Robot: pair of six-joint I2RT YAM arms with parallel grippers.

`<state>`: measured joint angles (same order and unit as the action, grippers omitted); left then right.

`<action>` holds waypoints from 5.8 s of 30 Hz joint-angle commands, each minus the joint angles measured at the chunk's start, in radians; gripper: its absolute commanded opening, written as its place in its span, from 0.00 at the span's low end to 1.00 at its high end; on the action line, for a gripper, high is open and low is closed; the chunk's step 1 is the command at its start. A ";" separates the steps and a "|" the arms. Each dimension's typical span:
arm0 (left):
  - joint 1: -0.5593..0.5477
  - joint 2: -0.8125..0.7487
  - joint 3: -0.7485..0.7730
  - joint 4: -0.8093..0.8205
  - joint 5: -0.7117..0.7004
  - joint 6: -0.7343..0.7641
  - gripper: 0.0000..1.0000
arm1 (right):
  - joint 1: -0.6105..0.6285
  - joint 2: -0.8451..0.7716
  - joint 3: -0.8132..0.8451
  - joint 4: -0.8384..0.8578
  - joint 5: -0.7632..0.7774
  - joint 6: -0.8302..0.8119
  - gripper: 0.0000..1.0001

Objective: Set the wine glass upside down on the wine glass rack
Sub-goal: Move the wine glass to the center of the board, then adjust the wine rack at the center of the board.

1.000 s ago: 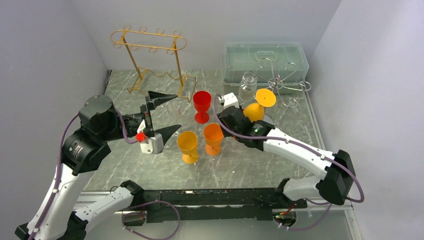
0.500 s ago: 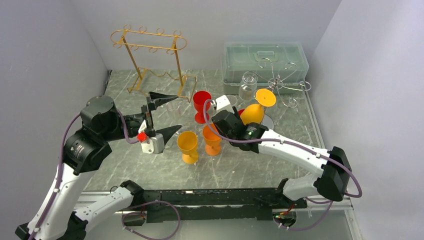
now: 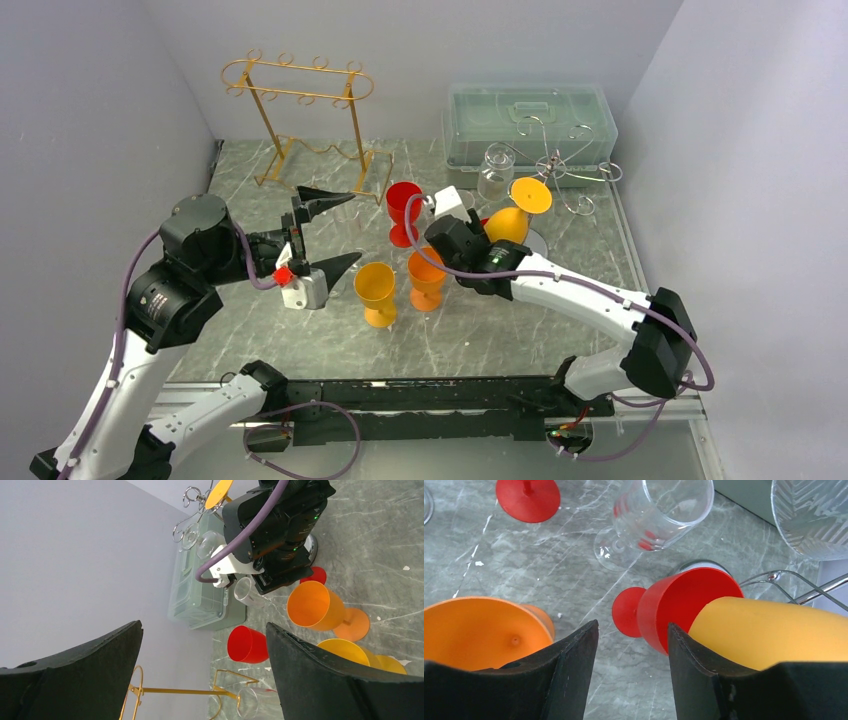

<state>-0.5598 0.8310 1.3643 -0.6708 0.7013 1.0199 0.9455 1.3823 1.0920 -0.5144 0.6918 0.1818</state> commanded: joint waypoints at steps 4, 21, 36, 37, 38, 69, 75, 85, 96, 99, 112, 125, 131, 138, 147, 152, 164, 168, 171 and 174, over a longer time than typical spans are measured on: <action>-0.003 -0.012 -0.010 0.023 -0.003 -0.037 0.99 | -0.024 -0.003 -0.002 0.022 0.018 -0.018 0.55; -0.003 -0.013 -0.003 0.020 -0.003 -0.037 0.99 | -0.054 0.022 -0.049 0.062 -0.058 -0.004 0.07; -0.003 0.002 0.020 0.019 0.005 -0.041 0.99 | -0.056 -0.073 0.004 0.061 -0.342 0.038 0.00; -0.003 0.002 0.019 0.019 0.006 -0.041 0.99 | -0.056 -0.083 0.007 0.064 -0.354 0.039 0.00; -0.003 0.003 0.021 0.020 0.007 -0.042 0.99 | -0.056 -0.091 0.011 0.067 -0.365 0.040 0.00; -0.003 0.010 0.026 0.004 0.009 -0.036 0.99 | 0.041 0.119 0.149 0.172 -0.416 0.023 0.00; -0.003 0.000 0.013 -0.004 0.006 -0.033 0.99 | 0.018 0.084 0.111 0.176 -0.390 0.016 0.16; -0.003 0.000 0.021 -0.009 0.009 -0.036 0.99 | 0.013 0.092 0.149 0.129 -0.371 0.004 0.42; -0.003 -0.003 0.010 -0.010 -0.007 -0.079 0.99 | 0.013 -0.040 0.374 -0.050 -0.328 -0.018 0.50; -0.003 0.002 -0.002 0.019 -0.022 -0.129 0.99 | 0.013 -0.059 0.464 -0.103 -0.253 -0.035 0.61; -0.004 0.181 0.076 0.223 0.045 -0.290 0.99 | -0.244 -0.018 0.874 -0.242 -0.147 -0.114 0.65; -0.403 0.632 0.483 0.270 -0.132 -0.142 1.00 | -0.692 0.112 0.968 -0.231 -0.275 -0.132 0.62; -0.501 0.794 0.582 0.330 -0.137 -0.072 0.99 | -0.815 0.152 0.923 -0.194 -0.337 -0.112 0.62; -0.528 0.870 0.521 0.462 -0.093 0.018 0.99 | -0.940 0.188 0.842 -0.141 -0.503 -0.067 0.62; -0.536 1.002 0.510 0.526 -0.096 0.247 0.92 | -0.993 0.202 0.774 -0.084 -0.630 -0.053 0.61; -0.556 1.080 0.542 0.585 -0.186 0.335 0.88 | -1.001 0.177 0.716 -0.048 -0.686 -0.032 0.58; -0.622 1.159 0.537 0.838 -0.377 0.389 0.72 | -1.001 0.122 0.608 -0.014 -0.715 -0.025 0.50; -0.630 1.166 0.552 0.824 -0.410 0.381 0.65 | -1.002 0.109 0.594 -0.015 -0.707 -0.020 0.47; -0.635 1.171 0.567 0.794 -0.436 0.367 0.53 | -1.002 0.098 0.580 -0.013 -0.695 -0.015 0.44; -0.637 1.172 0.572 0.770 -0.466 0.364 0.29 | -1.002 0.086 0.568 -0.013 -0.659 -0.018 0.43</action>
<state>-1.1889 1.9991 1.8835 0.0849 0.2977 1.3922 -0.0521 1.5249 1.6772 -0.5285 -0.0051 0.1669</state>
